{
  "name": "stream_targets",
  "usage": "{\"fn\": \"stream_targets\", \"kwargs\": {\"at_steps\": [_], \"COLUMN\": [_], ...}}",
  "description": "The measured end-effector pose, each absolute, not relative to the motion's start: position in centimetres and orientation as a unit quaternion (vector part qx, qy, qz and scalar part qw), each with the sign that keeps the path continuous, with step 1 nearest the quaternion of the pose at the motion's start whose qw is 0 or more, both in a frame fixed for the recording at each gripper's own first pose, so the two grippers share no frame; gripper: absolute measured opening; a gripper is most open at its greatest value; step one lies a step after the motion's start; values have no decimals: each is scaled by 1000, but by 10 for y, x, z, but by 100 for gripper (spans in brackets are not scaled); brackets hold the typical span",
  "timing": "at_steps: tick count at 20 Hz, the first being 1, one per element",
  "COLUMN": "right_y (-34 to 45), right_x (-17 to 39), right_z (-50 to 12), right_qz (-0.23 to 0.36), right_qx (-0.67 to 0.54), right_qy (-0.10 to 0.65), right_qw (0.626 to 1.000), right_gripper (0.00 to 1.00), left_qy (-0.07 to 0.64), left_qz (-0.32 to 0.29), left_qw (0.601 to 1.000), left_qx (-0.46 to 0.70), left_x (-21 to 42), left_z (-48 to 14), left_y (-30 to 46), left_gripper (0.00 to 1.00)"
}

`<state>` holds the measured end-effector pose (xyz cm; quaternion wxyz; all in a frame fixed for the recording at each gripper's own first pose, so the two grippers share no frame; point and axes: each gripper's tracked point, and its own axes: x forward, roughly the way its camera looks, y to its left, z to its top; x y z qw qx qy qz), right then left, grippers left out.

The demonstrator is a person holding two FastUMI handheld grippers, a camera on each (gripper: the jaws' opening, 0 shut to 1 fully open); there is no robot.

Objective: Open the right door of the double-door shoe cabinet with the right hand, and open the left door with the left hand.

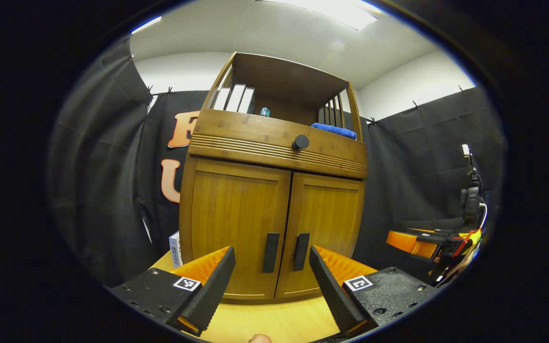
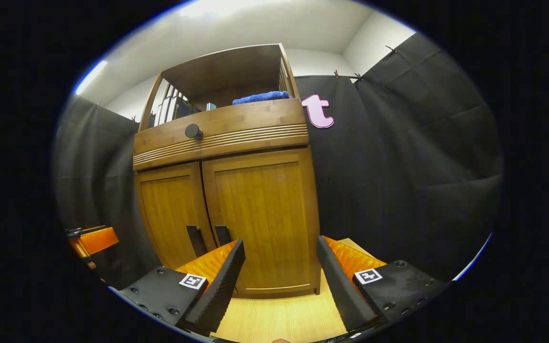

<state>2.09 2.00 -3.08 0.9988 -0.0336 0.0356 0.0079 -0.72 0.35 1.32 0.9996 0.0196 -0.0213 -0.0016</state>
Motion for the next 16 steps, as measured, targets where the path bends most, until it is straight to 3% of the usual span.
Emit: {"fn": "stream_targets", "kwargs": {"at_steps": [6, 7, 16], "right_y": [43, 47, 89], "right_x": [50, 54, 105], "right_z": [-58, -63, -108], "right_qz": [17, 20, 40], "right_qx": [-33, -33, -36], "right_qy": [60, 64, 99], "right_qw": [998, 997, 994], "right_gripper": [89, 98, 98], "left_qy": [-11, -11, -1], "left_qz": [16, 19, 52], "left_qw": [1000, 1000, 998], "left_qx": [21, 22, 30], "left_x": [-6, -4, 1], "left_z": [2, 3, 3], "left_y": [20, 24, 63], "left_gripper": [95, 94, 94]}}
